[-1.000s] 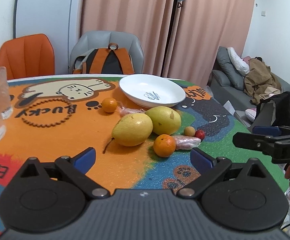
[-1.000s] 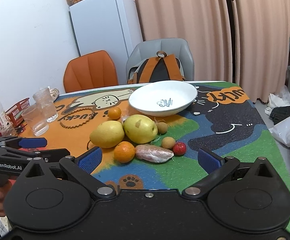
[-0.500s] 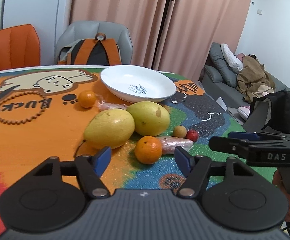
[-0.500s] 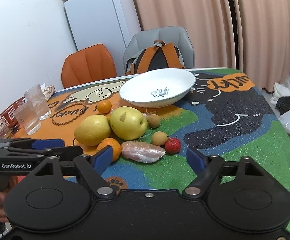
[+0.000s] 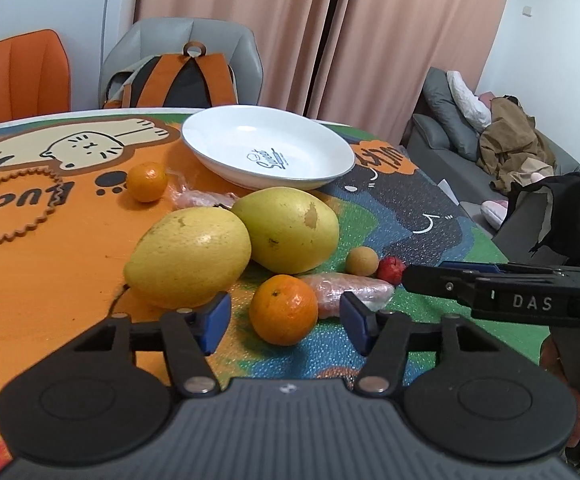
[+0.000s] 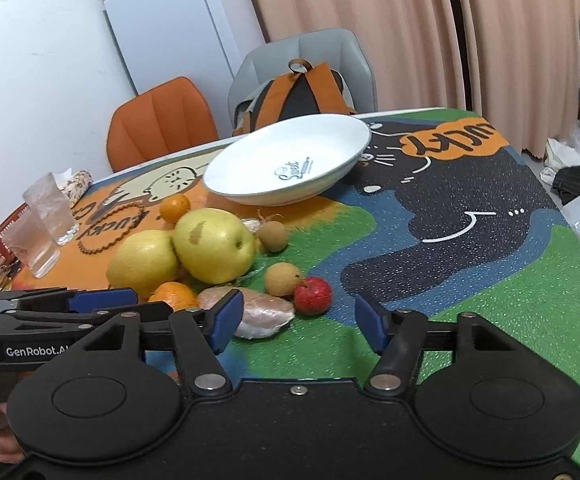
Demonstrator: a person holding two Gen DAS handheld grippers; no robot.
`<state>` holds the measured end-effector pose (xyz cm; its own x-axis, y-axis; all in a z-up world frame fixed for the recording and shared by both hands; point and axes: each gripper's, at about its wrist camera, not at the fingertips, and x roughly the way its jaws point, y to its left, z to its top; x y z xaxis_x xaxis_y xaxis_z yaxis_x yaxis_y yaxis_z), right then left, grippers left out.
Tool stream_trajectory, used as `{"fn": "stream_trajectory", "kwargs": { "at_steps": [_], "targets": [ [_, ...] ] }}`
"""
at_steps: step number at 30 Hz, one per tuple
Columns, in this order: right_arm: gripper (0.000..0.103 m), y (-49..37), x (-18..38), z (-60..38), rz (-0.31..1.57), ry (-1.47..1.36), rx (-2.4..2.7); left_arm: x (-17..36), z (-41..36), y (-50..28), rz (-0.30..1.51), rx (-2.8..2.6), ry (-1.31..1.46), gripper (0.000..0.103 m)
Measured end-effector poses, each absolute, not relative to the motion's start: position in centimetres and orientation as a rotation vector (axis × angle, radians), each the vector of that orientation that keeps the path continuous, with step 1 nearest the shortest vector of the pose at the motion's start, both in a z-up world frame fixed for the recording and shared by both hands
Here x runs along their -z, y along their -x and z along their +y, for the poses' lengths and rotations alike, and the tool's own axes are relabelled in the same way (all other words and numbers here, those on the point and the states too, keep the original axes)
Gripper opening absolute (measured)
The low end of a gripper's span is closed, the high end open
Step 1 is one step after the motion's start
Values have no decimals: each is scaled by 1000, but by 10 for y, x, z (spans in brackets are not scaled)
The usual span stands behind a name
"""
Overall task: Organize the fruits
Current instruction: 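Grasp the mandarin orange with the left tool while the right tool grasps the small red fruit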
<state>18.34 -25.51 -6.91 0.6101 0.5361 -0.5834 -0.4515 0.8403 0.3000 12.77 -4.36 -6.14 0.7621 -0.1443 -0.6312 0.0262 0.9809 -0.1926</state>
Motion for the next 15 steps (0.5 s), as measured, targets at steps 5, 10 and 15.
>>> {"fn": "stream_trajectory", "kwargs": {
  "at_steps": [5, 10, 15],
  "targets": [
    [57, -192, 72, -253, 722, -121, -573, 66, -45, -135, 723, 89, 184, 53],
    [56, -197, 74, -248, 731, -113, -581, 71, -45, -139, 739, 85, 188, 46],
    [43, -201, 79, -245, 752, -120, -592, 73, -44, -140, 746, 83, 198, 40]
  ]
}}
